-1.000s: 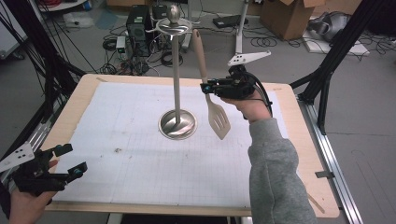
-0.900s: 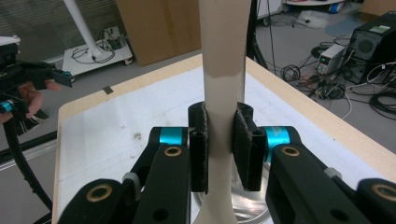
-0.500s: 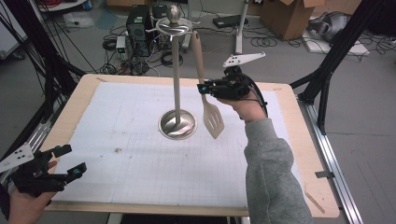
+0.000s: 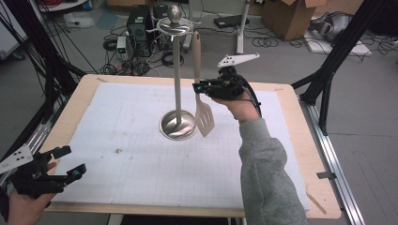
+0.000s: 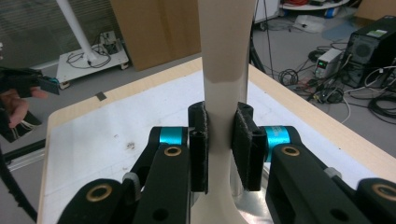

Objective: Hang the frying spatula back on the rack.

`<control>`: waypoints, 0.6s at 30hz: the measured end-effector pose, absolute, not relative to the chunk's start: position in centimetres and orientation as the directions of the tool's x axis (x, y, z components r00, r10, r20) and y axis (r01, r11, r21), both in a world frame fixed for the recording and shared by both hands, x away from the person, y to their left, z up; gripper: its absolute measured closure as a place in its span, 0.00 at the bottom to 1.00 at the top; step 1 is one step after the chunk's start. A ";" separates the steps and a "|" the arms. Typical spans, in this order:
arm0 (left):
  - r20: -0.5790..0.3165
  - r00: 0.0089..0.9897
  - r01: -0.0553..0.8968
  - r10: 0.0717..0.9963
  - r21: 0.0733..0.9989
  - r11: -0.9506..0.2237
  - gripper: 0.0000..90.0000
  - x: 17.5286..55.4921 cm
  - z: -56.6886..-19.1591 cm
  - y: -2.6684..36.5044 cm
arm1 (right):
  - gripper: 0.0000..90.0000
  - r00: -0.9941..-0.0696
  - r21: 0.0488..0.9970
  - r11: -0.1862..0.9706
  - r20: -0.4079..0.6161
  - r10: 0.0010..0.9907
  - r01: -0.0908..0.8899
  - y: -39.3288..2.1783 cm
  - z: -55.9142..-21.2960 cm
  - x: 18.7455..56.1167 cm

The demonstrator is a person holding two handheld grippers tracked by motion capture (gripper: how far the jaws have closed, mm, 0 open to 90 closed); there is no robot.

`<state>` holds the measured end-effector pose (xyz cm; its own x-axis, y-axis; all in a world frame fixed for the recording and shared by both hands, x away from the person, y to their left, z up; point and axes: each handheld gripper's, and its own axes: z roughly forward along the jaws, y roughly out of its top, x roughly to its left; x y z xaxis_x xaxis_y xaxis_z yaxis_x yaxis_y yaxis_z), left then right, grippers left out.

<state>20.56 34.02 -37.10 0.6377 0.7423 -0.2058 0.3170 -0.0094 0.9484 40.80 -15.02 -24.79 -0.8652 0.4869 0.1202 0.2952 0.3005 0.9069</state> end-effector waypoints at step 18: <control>-0.211 0.637 0.319 0.742 0.948 -0.004 0.03 20.8 -37.2 33.9 | 0.79 -0.856 0.915 0.268 0.135 0.500 0.301 -14.3 -24.9 40.3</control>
